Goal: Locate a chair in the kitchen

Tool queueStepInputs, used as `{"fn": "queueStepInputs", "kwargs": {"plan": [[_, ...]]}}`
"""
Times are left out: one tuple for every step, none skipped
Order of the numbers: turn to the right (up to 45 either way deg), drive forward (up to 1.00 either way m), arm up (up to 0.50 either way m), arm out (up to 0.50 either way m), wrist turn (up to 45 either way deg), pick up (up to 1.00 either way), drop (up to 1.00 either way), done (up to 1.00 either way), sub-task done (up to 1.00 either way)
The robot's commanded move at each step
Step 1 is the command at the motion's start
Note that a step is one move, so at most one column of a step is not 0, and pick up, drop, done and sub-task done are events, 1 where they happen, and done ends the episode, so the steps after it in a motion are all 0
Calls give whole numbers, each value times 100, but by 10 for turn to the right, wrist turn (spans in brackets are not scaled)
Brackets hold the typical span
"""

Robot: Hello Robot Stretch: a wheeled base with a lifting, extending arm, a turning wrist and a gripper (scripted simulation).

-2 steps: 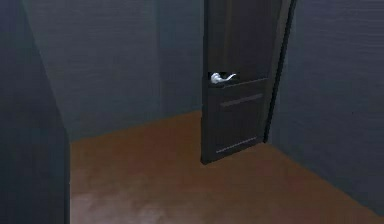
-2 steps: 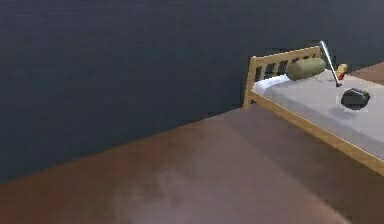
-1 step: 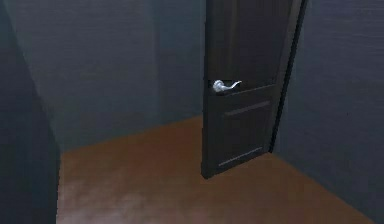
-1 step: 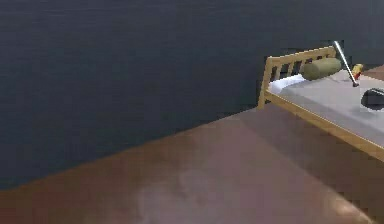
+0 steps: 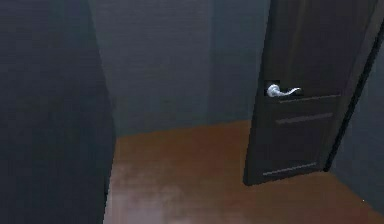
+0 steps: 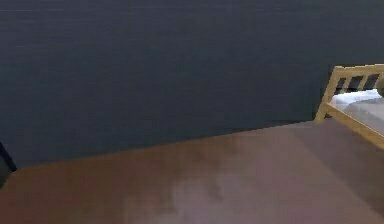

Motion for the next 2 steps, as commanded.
{"fn": "queueStepInputs", "kwargs": {"plan": [[0, 100, 0, 0, 0, 0, 0, 0, 0], [0, 55, 0, 0, 0, 0, 0, 0, 0]]}}
